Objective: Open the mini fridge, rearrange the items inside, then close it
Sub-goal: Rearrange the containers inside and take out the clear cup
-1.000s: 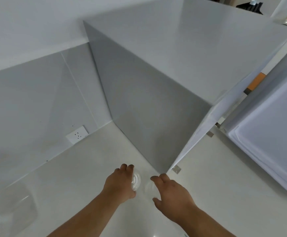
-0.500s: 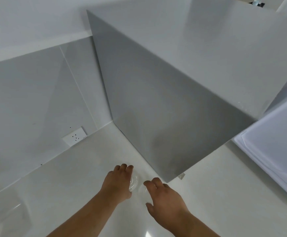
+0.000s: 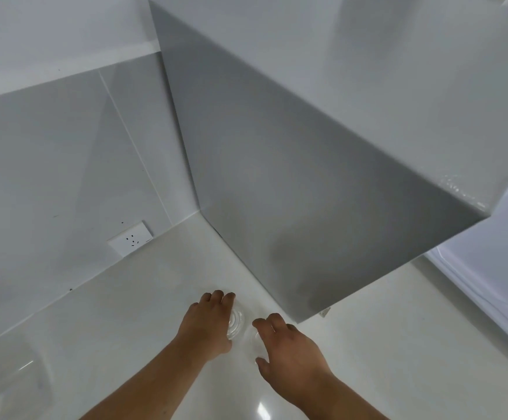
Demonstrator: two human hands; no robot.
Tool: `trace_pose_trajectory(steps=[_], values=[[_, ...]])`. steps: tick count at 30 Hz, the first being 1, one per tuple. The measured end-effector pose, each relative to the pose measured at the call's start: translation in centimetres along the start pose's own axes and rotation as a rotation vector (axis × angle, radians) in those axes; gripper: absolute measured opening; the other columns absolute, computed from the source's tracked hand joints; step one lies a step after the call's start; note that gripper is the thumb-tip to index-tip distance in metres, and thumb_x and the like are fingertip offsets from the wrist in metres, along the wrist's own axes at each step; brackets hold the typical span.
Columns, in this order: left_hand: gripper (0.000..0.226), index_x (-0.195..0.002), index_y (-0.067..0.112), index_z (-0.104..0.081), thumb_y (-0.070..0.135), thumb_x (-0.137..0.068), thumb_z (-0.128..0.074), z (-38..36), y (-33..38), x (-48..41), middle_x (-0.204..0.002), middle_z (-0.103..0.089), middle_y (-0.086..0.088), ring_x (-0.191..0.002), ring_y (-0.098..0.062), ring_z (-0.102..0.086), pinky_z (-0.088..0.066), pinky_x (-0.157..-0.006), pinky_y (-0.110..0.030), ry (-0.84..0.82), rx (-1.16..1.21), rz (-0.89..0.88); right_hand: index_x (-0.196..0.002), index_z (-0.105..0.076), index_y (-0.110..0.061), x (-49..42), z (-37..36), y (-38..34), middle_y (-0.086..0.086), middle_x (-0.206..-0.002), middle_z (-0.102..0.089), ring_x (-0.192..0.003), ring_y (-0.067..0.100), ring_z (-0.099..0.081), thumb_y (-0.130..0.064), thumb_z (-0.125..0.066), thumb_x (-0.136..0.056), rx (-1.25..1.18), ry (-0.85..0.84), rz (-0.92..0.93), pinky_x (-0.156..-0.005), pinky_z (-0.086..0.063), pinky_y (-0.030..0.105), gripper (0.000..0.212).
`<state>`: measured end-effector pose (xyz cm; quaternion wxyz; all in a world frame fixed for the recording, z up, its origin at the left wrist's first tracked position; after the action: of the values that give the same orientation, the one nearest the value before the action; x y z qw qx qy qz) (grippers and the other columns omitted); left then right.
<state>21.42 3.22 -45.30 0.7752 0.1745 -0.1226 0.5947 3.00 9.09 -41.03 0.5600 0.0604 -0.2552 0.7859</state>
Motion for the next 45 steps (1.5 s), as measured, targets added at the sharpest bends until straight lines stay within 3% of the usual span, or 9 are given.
trace_pose_trajectory(steps=[18,22,25,27,29,32,41,45], values=[[0.104,-0.157,0.024,-0.013,0.048,-0.075,-0.072,-0.5,0.0,0.4,-0.149,-0.038,0.002,-0.13,-0.023,-0.043,-0.046,-0.098,-0.035,0.041,0.015,-0.002,-0.15,-0.025,-0.033,0.7,-0.2,0.7,-0.002,-0.148,-0.038,-0.117,0.025,-0.056,-0.042,-0.06,-0.095,-0.009,0.016,-0.007,-0.09,-0.056,0.042,0.066],[0.107,-0.157,0.025,-0.017,0.063,-0.071,-0.069,0.3,-0.2,1.0,-0.157,-0.031,0.002,-0.137,-0.022,-0.04,-0.042,-0.106,-0.035,0.1,0.08,0.008,-0.152,-0.022,-0.033,1.6,0.5,0.9,-0.004,-0.154,-0.031,-0.121,0.025,-0.052,-0.045,-0.057,-0.095,0.004,0.058,0.022,-0.09,-0.054,0.04,0.068],[0.097,-0.153,0.025,-0.032,0.073,-0.074,-0.059,1.8,0.4,1.9,-0.161,-0.033,0.002,-0.143,-0.021,-0.035,-0.035,-0.115,-0.037,0.207,0.14,0.011,-0.15,-0.03,-0.03,3.0,1.4,1.3,-0.004,-0.151,-0.038,-0.123,0.023,-0.05,-0.047,-0.053,-0.094,0.026,0.125,0.078,-0.095,-0.052,0.037,0.062],[0.08,-0.143,0.023,-0.049,0.069,-0.078,-0.06,3.0,1.2,2.5,-0.151,-0.048,0.001,-0.136,-0.021,-0.045,-0.043,-0.109,-0.037,0.31,0.174,-0.014,-0.141,-0.045,-0.028,4.2,2.3,1.7,-0.004,-0.138,-0.052,-0.116,0.02,-0.055,-0.046,-0.054,-0.093,0.036,0.2,0.128,-0.093,-0.053,0.034,0.052],[0.06,-0.126,0.022,-0.064,0.062,-0.082,-0.063,4.0,2.3,3.1,-0.128,-0.064,0.003,-0.116,-0.02,-0.058,-0.053,-0.091,-0.035,0.411,0.205,-0.048,-0.126,-0.06,-0.027,5.4,3.1,2.2,-0.008,-0.119,-0.063,-0.102,0.015,-0.061,-0.045,-0.057,-0.091,0.03,0.306,0.163,-0.084,-0.056,0.03,0.039],[0.045,-0.111,0.027,-0.069,0.062,-0.087,-0.056,5.2,4.4,4.0,-0.104,-0.07,0.011,-0.095,-0.013,-0.063,-0.054,-0.075,-0.029,0.436,0.23,-0.06,-0.111,-0.07,-0.026,6.9,4.3,3.3,-0.012,-0.102,-0.068,-0.092,0.013,-0.063,-0.046,-0.054,-0.093,0.029,0.386,0.144,-0.076,-0.058,0.028,0.031],[0.048,-0.111,0.036,-0.067,0.07,-0.086,-0.044,7.0,11.5,7.1,-0.102,-0.069,0.02,-0.096,-0.001,-0.059,-0.046,-0.074,-0.019,0.426,0.326,-0.079,-0.117,-0.073,-0.027,12.5,7.3,8.2,-0.014,-0.113,-0.07,-0.112,0.013,-0.059,-0.057,-0.046,-0.098,-0.016,0.481,-0.019,-0.096,-0.05,0.029,0.045],[0.055,-0.112,0.036,-0.067,0.075,-0.085,-0.039,8.1,15.5,7.9,-0.102,-0.069,0.019,-0.098,-0.001,-0.059,-0.05,-0.081,-0.023,0.412,0.314,-0.139,-0.124,-0.069,-0.03,15.2,8.8,10.3,-0.016,-0.122,-0.067,-0.121,0.011,-0.053,-0.064,-0.038,-0.099,0.004,0.477,-0.067,-0.104,-0.043,0.028,0.053]])
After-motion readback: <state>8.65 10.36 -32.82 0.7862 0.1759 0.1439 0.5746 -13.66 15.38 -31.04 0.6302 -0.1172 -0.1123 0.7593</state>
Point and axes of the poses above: each hand's wrist, its own x-axis away from the middle knuckle, its own z-axis out of the back of the hand, y = z × x, the point moved 3 cm from there along -x, towards the middle knuckle
